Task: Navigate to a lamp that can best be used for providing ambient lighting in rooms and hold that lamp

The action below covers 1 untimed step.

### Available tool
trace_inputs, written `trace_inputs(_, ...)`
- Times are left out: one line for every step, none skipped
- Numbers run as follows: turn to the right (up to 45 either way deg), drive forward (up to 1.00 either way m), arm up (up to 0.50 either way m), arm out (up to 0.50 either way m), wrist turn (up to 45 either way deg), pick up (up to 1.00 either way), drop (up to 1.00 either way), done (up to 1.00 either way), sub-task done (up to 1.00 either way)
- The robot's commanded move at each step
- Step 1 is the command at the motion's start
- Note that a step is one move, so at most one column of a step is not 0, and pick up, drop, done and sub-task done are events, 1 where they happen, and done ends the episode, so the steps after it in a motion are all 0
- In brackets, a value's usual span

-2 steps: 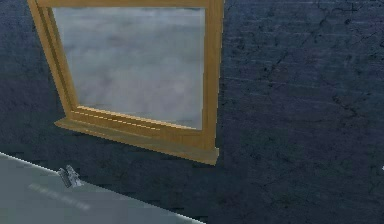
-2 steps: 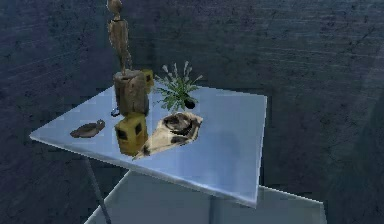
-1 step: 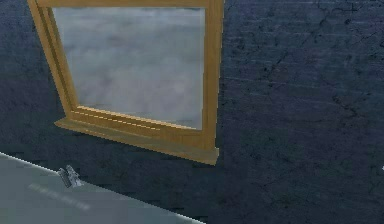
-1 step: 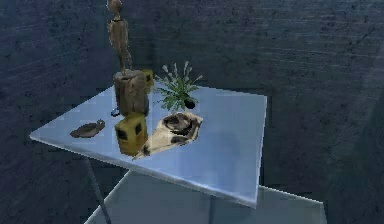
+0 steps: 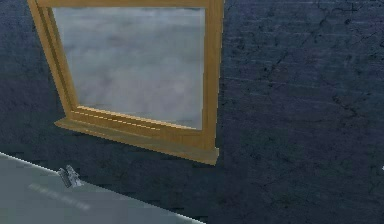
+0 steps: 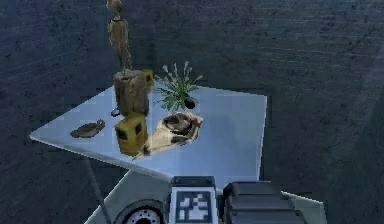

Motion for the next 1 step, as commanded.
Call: trace_inputs(0.0, 0.00, 0.00, 0.48, 0.0, 0.00, 0.00, 0.00, 0.00)
